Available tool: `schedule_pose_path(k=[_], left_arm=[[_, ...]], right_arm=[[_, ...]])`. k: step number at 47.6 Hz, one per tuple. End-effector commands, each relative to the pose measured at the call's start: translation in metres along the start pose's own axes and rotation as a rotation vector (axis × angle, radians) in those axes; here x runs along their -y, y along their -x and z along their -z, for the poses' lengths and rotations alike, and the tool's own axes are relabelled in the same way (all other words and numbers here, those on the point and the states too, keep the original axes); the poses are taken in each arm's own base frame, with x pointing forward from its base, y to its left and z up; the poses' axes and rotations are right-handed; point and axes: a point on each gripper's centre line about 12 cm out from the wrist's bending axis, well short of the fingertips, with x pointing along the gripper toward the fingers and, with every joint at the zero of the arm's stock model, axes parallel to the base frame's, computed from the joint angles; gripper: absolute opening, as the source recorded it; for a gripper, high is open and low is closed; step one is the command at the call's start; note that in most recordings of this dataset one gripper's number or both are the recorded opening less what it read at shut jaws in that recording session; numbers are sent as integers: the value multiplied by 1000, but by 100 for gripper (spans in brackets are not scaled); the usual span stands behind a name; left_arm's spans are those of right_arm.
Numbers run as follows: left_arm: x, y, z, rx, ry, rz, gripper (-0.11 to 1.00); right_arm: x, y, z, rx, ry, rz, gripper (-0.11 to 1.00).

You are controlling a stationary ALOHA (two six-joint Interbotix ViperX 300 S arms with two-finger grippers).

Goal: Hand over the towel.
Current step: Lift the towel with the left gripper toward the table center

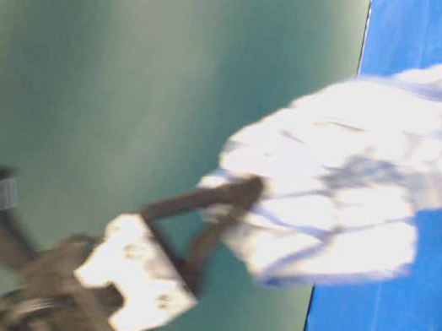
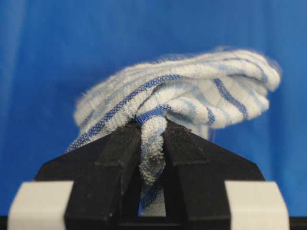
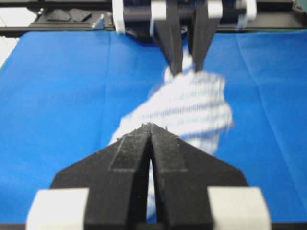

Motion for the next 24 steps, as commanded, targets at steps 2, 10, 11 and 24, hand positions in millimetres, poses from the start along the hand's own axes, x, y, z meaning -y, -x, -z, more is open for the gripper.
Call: schedule_pose_path(k=[2,10,11,24], left_arm=[[2,29,-33,170,-3,0,5],[3,55,-50,383,-4,-6,5],[2,57,-50,400,-2,-8,5],[2,68,-52,469,0,-9,5]], right_arm=[[0,-2,-12,46,3,1,0],[0,-2,-15,66,11,1,0],[0,-2,-15,71,11,0,0],[0,-2,-14,71,12,1,0]])
